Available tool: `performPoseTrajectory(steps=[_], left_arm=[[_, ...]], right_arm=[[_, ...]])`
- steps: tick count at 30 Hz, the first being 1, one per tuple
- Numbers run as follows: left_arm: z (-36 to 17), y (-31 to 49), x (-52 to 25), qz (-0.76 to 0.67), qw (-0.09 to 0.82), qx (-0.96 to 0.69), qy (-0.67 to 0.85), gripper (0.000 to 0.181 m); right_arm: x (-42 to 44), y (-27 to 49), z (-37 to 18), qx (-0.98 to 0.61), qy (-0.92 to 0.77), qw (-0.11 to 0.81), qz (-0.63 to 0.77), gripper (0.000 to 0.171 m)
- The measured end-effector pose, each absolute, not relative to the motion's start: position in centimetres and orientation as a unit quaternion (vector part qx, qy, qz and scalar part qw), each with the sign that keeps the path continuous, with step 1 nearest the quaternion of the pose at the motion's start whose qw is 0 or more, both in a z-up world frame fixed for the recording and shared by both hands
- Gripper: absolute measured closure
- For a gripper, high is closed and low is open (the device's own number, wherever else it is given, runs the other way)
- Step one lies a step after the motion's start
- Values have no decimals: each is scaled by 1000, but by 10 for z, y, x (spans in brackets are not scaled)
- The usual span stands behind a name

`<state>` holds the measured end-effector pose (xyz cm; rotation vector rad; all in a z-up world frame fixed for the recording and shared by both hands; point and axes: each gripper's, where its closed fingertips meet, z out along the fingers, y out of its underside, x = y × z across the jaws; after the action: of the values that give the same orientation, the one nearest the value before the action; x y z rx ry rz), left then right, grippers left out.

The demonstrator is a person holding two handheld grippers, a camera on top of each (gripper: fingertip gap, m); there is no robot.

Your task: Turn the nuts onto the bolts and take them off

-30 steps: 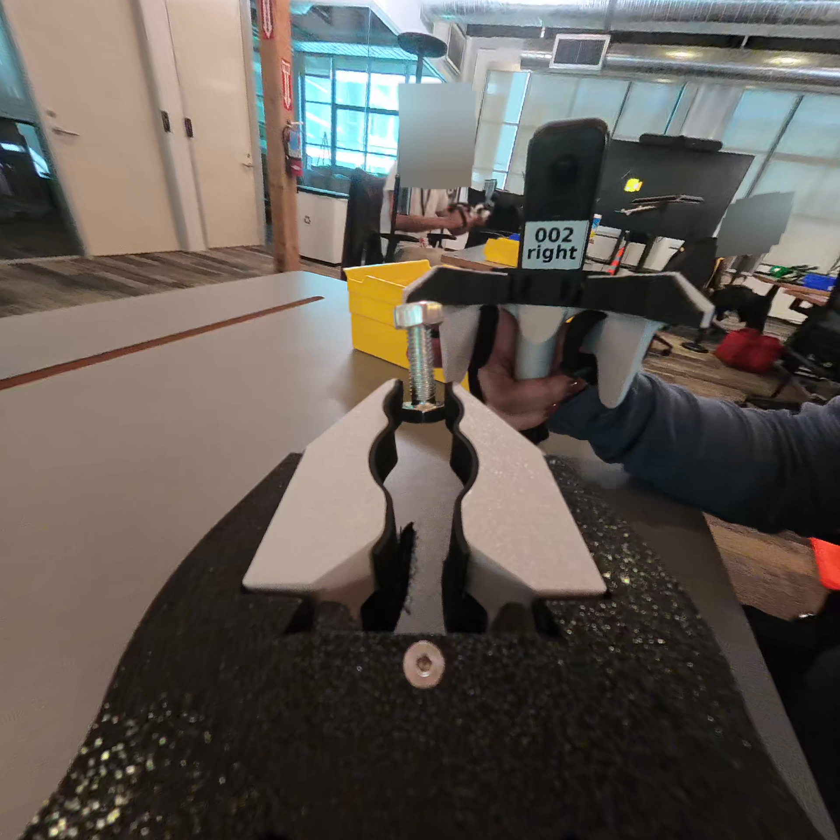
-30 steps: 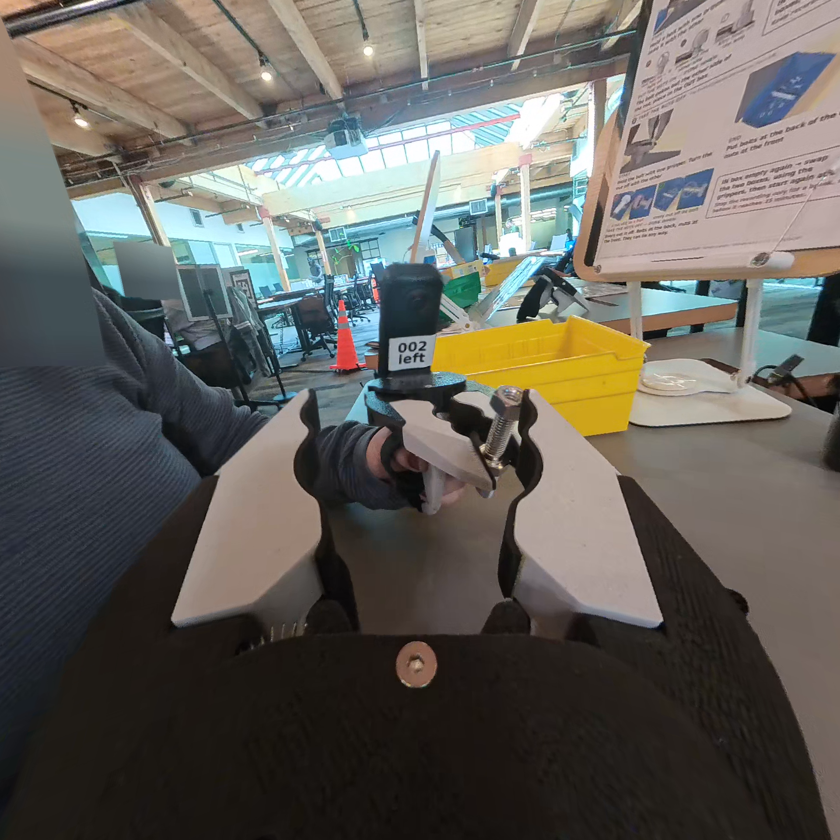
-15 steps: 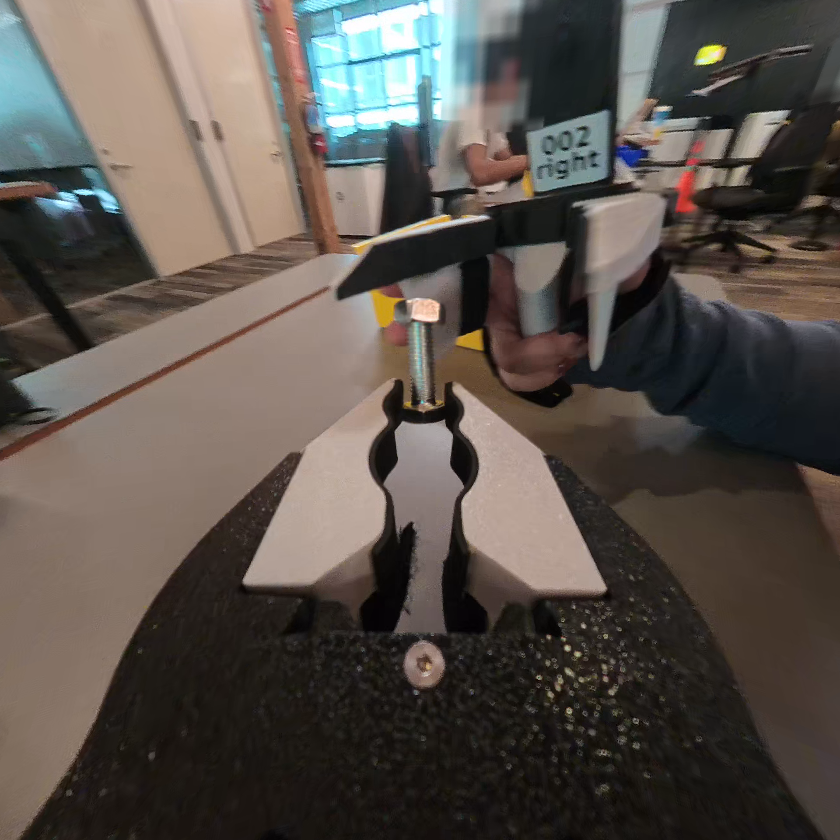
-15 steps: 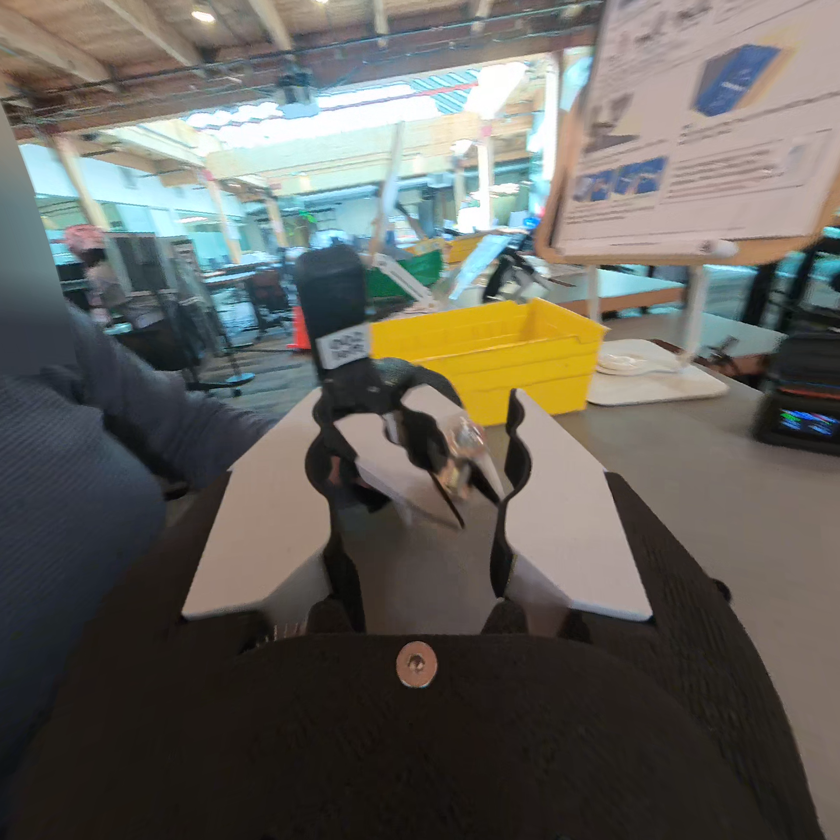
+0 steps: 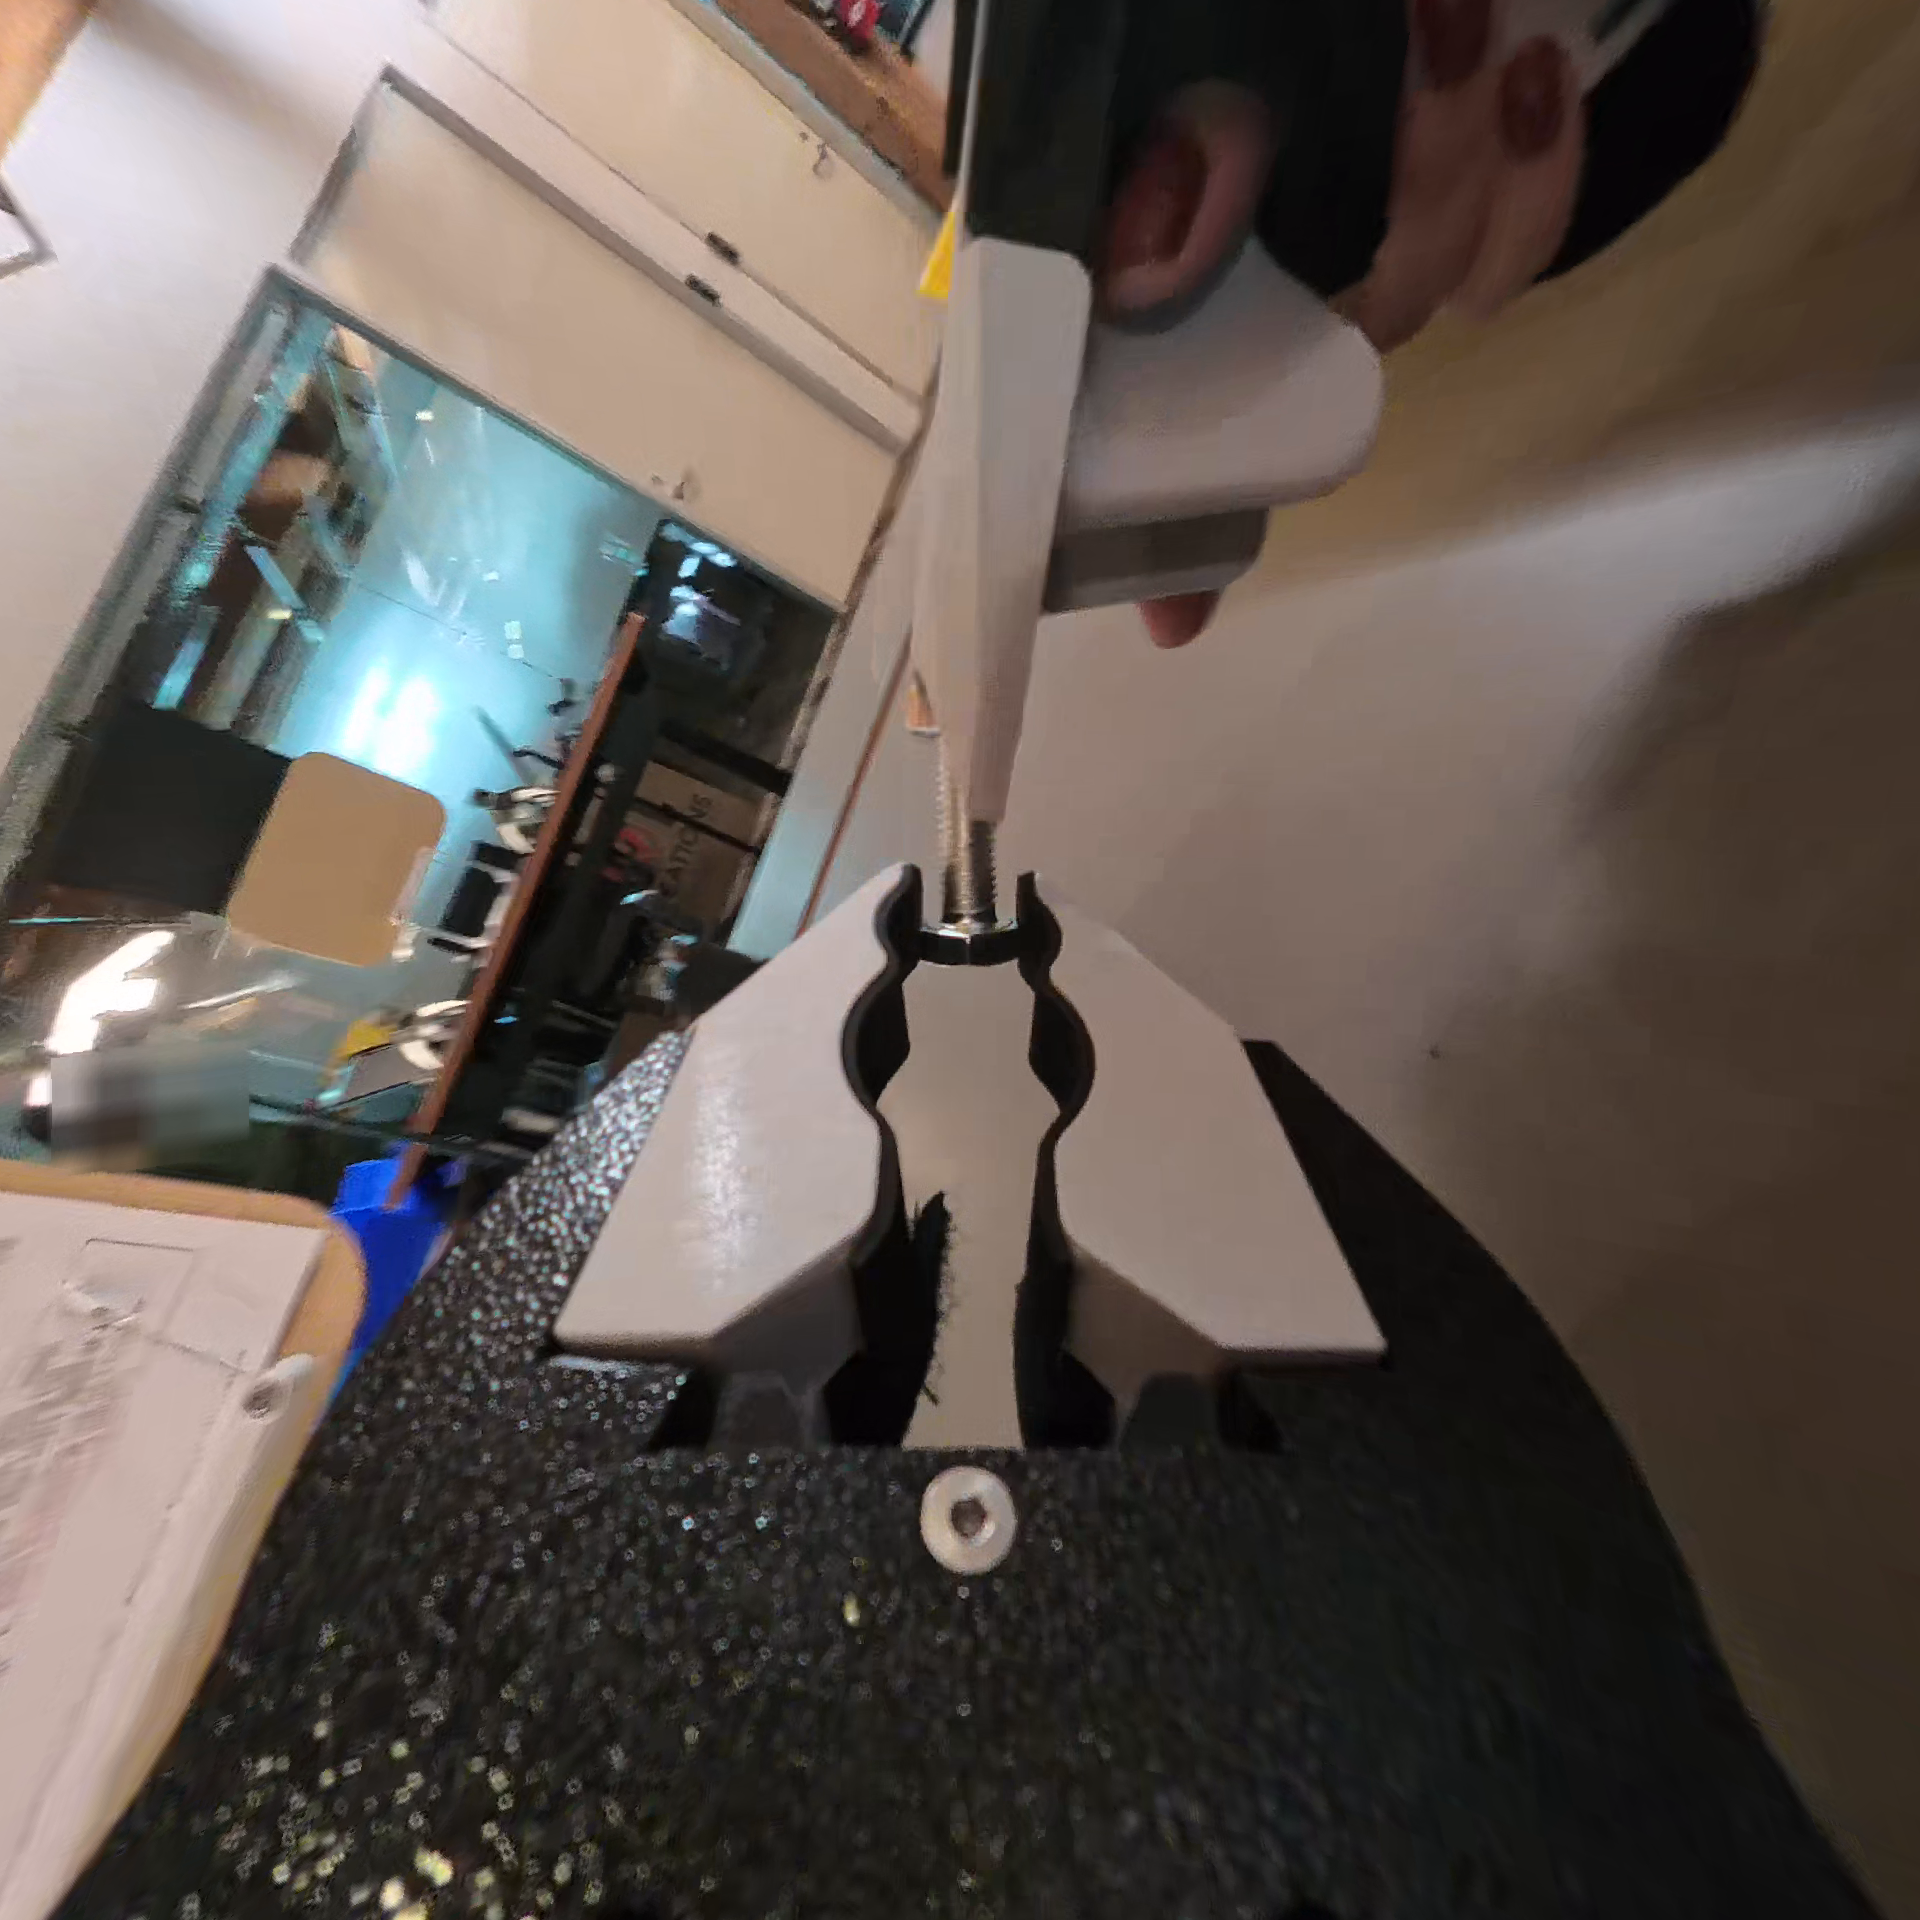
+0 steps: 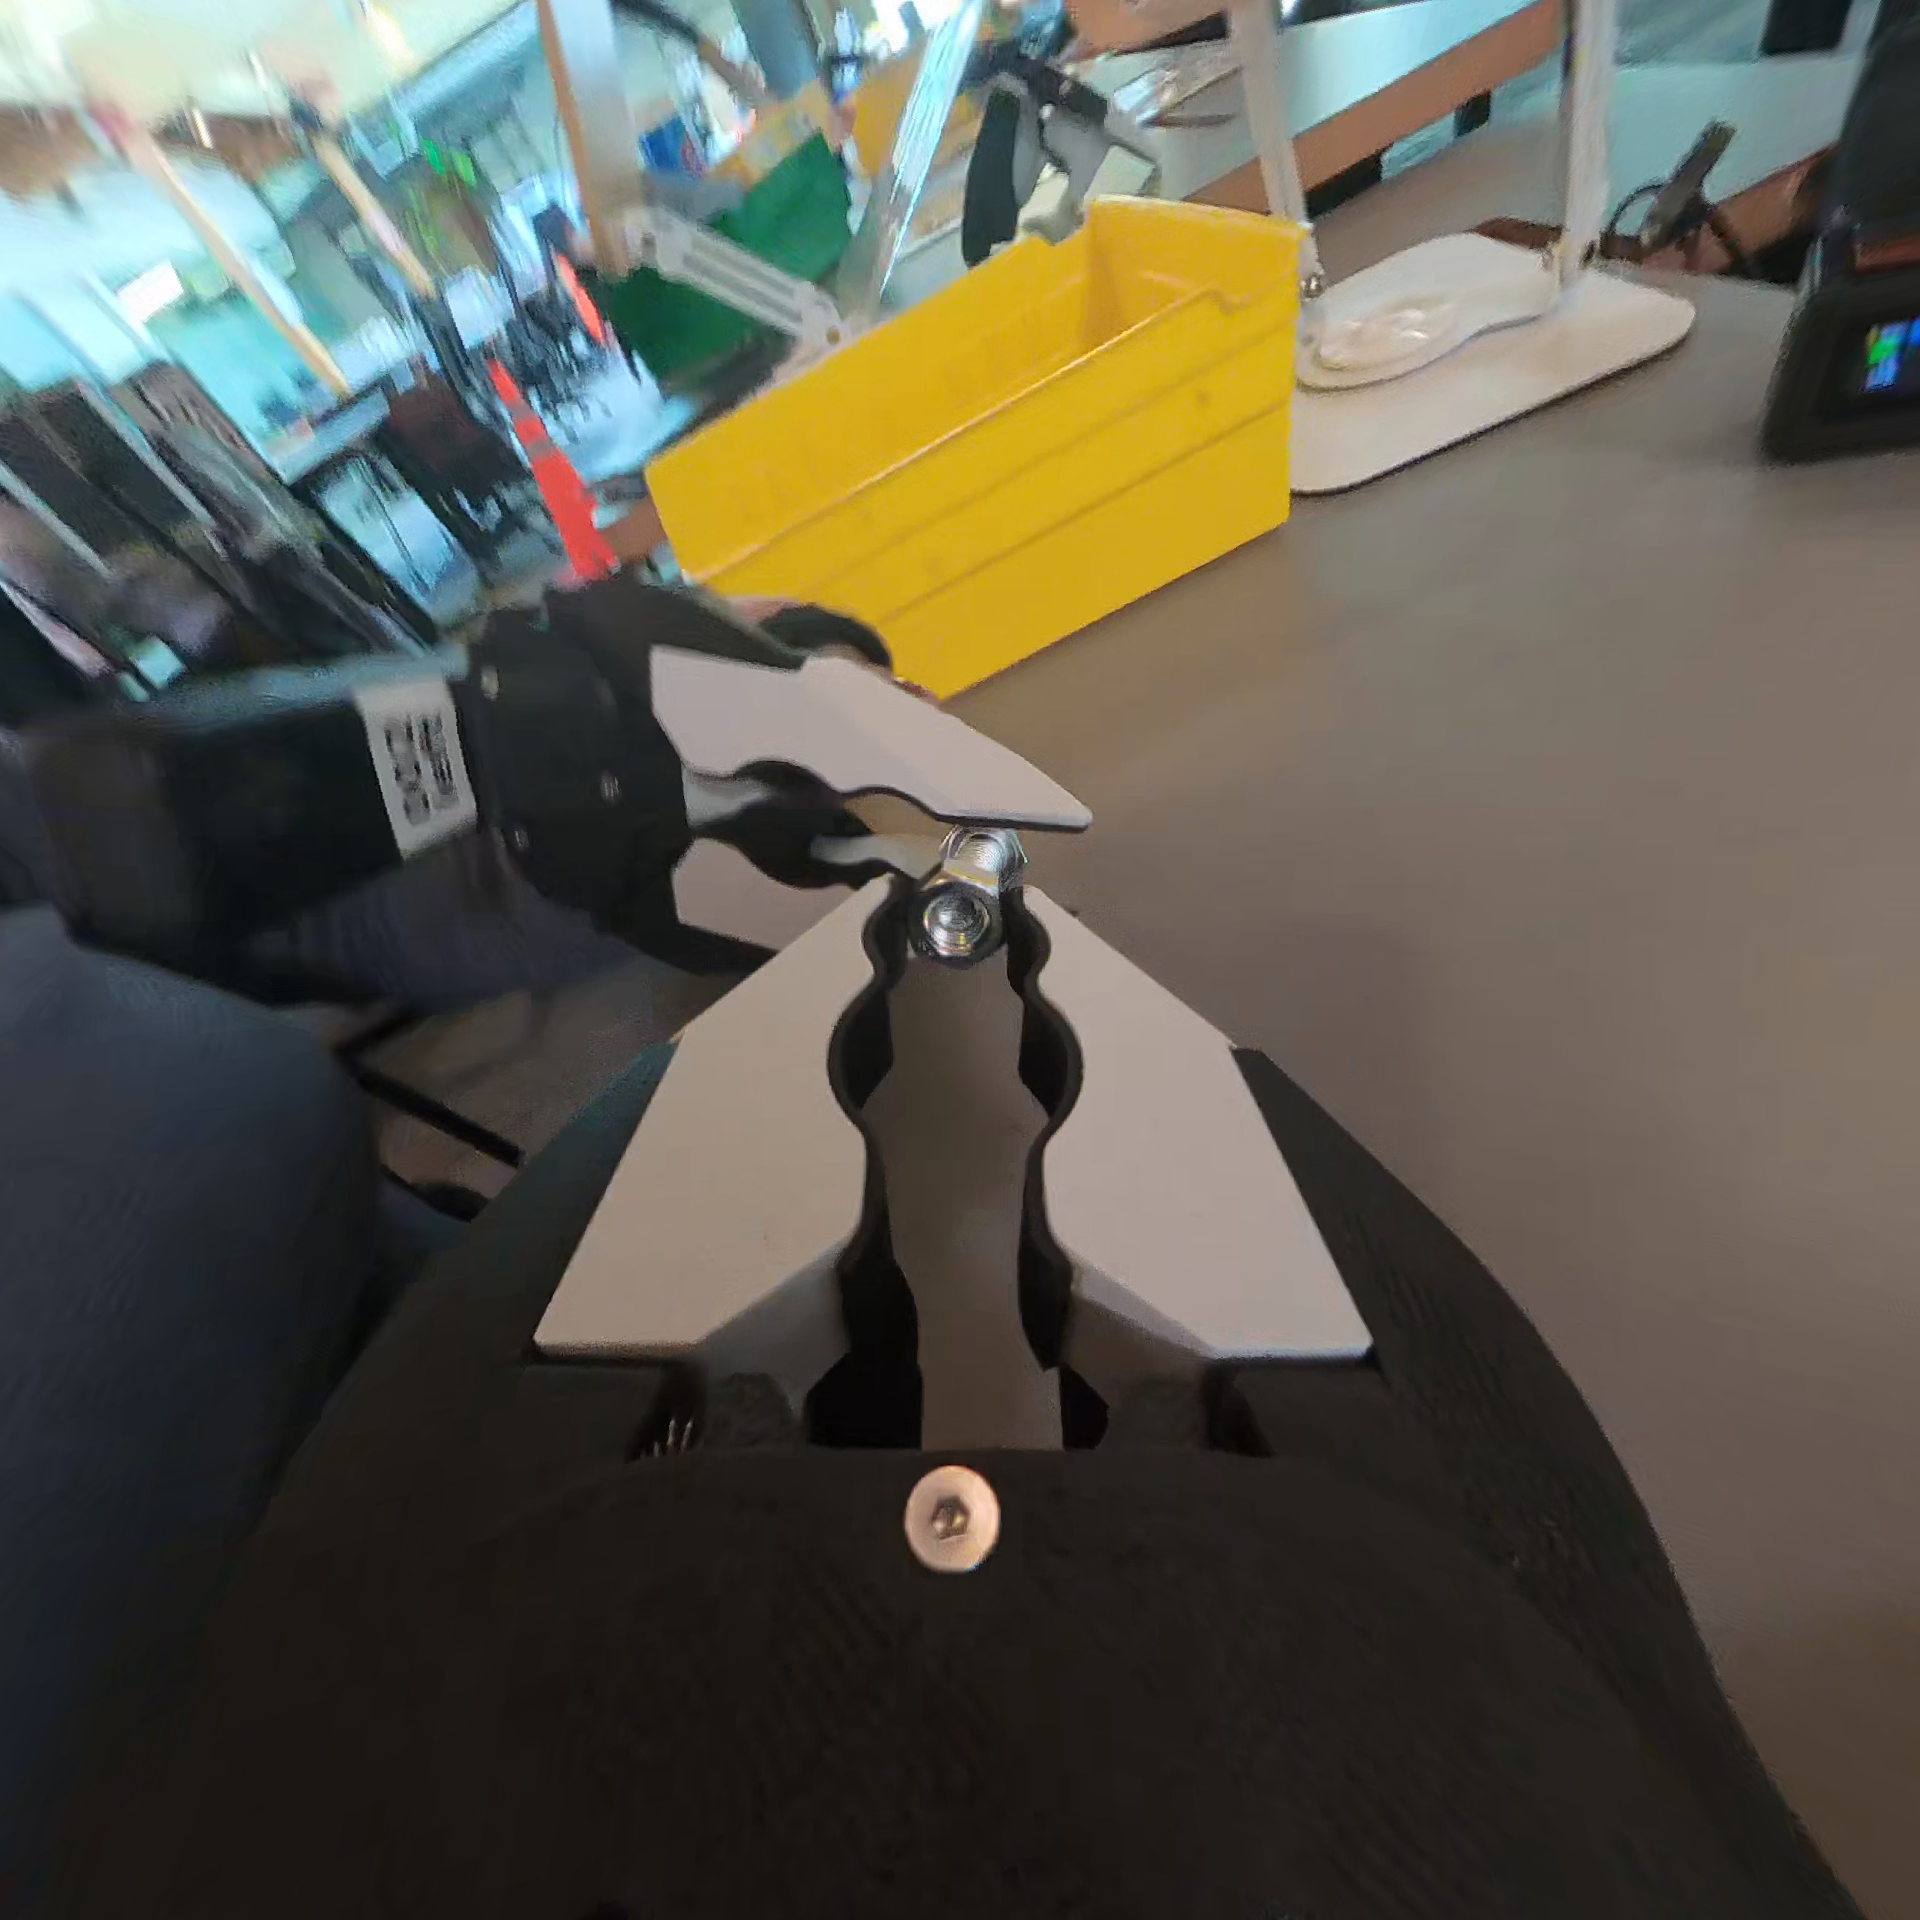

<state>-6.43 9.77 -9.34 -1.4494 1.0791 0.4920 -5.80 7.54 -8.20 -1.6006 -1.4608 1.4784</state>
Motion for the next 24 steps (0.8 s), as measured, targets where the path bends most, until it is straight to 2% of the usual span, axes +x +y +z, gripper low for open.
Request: performPoseTrajectory(steps=[4,6,9,13,14,15,16,18,20,22,24], left_arm=[[-99,87,-69,52,554,-702,444,165],[-86,80,-70,-35,557,-720,412,165],[-65,72,-60,-120,580,-709,383,165],[-64,70,-39,-154,584,-698,385,165],[-65,71,-32,-160,588,-694,384,165],[-66,72,-25,-166,589,-691,385,165],[-67,72,-17,-172,589,-688,387,165],[-67,73,-3,-176,590,-682,394,165],[-67,70,10,-177,588,-675,409,165],[-65,67,19,-176,590,-666,421,165],[-64,65,26,-179,592,-660,426,165]], right_arm=[[-39,69,-64,-479,-652,404,427,153],[-25,69,-54,-463,-678,442,361,153],[18,96,-58,-504,-711,453,187,153],[139,167,-72,-668,-647,368,7,153],[169,176,-82,-716,-619,322,7,153],[168,175,-79,-738,-588,318,92,153],[182,180,-87,-764,-572,277,110,153],[195,186,-85,-773,-567,262,115,153],[211,192,-80,-761,-583,274,74,153],[216,195,-67,-772,-551,294,118,153],[241,214,-70,-801,-511,297,99,153]])
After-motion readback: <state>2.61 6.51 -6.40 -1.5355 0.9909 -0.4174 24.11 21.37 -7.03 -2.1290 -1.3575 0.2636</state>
